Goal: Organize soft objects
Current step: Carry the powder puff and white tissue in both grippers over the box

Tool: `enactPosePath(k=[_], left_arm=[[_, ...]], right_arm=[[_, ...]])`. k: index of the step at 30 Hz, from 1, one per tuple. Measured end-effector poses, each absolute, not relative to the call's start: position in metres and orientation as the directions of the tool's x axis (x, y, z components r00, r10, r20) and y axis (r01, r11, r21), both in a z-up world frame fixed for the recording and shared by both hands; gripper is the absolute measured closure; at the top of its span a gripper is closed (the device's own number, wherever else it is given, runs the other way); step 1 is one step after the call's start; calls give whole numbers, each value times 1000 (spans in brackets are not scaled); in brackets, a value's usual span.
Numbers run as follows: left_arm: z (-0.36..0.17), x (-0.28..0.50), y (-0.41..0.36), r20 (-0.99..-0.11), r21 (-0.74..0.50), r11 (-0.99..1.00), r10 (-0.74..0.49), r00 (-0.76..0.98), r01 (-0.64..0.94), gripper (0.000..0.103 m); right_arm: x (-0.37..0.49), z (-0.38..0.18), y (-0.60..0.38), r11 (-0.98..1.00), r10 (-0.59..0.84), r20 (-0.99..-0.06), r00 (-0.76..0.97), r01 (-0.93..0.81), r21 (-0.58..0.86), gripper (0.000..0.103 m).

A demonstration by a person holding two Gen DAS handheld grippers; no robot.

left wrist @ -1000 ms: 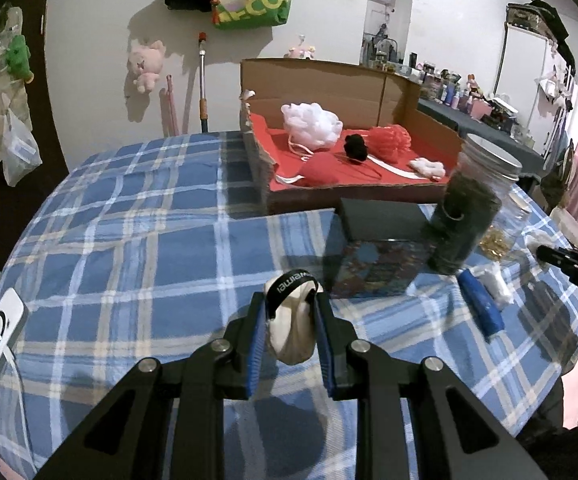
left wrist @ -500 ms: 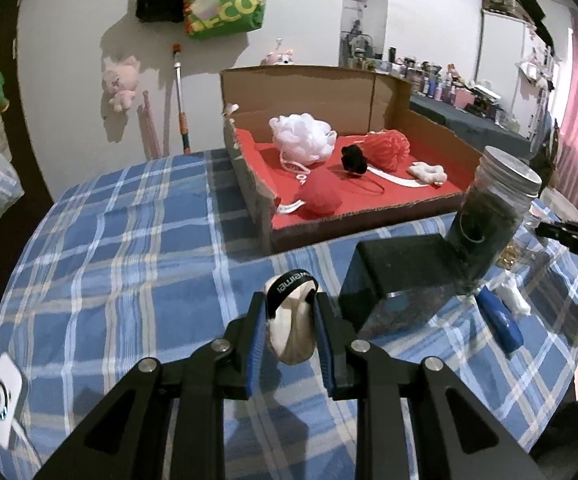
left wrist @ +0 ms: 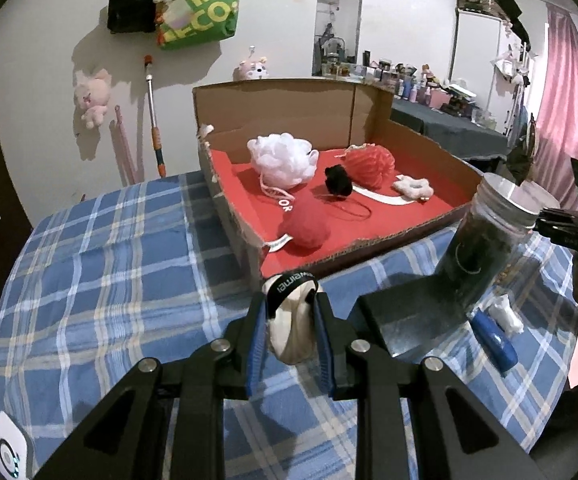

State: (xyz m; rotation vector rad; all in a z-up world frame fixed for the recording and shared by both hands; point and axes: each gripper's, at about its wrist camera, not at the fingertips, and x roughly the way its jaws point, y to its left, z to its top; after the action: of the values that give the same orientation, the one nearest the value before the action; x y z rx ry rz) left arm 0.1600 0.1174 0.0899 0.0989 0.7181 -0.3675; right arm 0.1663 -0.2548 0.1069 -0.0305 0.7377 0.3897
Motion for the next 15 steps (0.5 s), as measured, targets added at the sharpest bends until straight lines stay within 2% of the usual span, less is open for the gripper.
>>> enactPosePath(k=[15], left_arm=[[118,203,78,-656,-77,877,-403,638,474,78]], right_arm=[[226,129,-231,833,513,-643,569,-512,211,87]])
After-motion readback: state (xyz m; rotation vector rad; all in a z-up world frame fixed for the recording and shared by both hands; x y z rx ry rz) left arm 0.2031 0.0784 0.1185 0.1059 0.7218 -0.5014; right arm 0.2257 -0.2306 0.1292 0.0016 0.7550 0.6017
